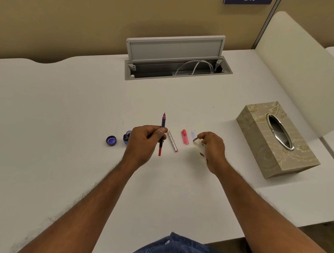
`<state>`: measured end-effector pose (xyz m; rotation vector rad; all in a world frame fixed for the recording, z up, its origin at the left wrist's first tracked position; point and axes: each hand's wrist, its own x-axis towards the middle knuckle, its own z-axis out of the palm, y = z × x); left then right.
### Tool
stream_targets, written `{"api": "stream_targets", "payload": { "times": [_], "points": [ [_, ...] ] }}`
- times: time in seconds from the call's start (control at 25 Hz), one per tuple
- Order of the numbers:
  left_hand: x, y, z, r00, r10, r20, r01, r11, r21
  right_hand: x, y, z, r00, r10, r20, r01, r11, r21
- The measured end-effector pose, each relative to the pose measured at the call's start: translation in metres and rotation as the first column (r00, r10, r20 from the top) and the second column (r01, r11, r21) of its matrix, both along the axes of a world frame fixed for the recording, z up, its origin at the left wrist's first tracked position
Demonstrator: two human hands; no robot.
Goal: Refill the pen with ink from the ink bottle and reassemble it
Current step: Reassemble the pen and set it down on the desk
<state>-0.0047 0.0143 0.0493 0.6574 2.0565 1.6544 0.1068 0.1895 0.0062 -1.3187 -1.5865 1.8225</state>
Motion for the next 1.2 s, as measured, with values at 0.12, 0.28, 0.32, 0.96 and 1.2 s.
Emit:
{"api": "stream_targets", "payload": {
  "times": [0.12, 0.28, 0.32, 0.96, 1.2],
  "points": [
    [-0.004, 0.002, -0.003, 1.000, 0.019, 0.010, -0.019, 1.000, -0.009, -0.006, -0.004, -0.011, 0.970, 0.162, 0.183, -0.208, 0.942, 0.265],
    [-0.010, 0.006, -0.008, 0.999, 0.049, 0.005, -0.049, 0.999, -0.016, -0.017, -0.016, -0.023, 0.874, 0.220, 0.434, -0.428, 0.773, 0.469],
    [-0.011, 0.007, -0.009, 0.998, 0.055, 0.006, -0.054, 0.998, -0.018, -0.019, -0.019, -0.026, 0.846, 0.217, 0.486, -0.471, 0.733, 0.492],
    [-0.024, 0.013, -0.014, 0.986, 0.167, -0.007, -0.167, 0.985, -0.032, -0.037, -0.032, -0.033, 0.791, 0.194, 0.580, -0.562, 0.604, 0.565],
    [-0.033, 0.015, -0.003, 0.968, 0.250, 0.023, -0.251, 0.967, 0.043, -0.021, -0.041, -0.017, 0.917, 0.311, 0.250, -0.399, 0.705, 0.586]
  ]
}}
